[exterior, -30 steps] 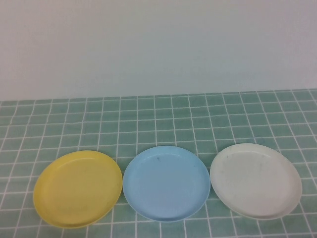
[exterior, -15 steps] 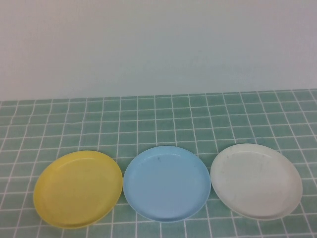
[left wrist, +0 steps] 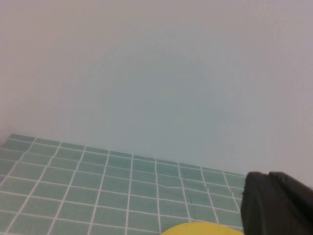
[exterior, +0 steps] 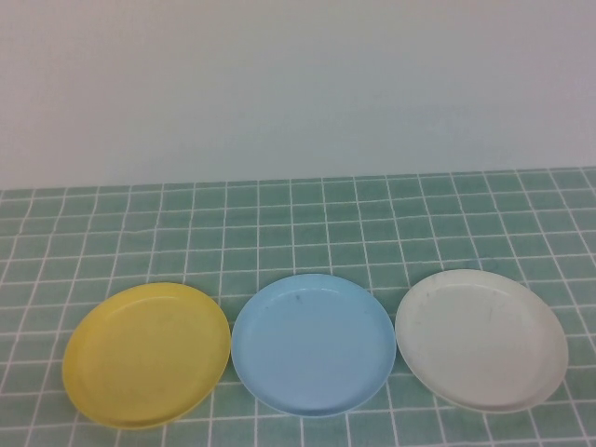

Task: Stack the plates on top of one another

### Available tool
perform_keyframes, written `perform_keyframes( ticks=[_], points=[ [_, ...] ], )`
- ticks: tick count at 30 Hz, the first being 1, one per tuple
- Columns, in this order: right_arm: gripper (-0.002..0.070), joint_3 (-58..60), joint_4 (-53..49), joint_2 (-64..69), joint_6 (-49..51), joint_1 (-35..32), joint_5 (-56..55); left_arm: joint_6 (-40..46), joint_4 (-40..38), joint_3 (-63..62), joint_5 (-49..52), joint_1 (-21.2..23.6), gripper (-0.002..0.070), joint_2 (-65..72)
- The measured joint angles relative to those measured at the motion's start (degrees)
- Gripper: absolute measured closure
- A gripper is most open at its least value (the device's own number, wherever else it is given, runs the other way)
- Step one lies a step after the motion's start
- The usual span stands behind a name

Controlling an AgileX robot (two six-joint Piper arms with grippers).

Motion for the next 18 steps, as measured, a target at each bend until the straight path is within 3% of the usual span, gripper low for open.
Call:
perform_keyframes(
  ticks=[10,18],
  points=[
    [0.0678,0.00,0.00,0.00,-0.19,0.00,-0.12,0.08,0.00,0.00,-1.39,0.00,0.0676,0.00],
    [0.0678,0.00,0.14,0.00,-0.19,0.00,-2.30,-6.36,-1.63,-0.08,-11.37,0.00,0.0676,0.00]
  ],
)
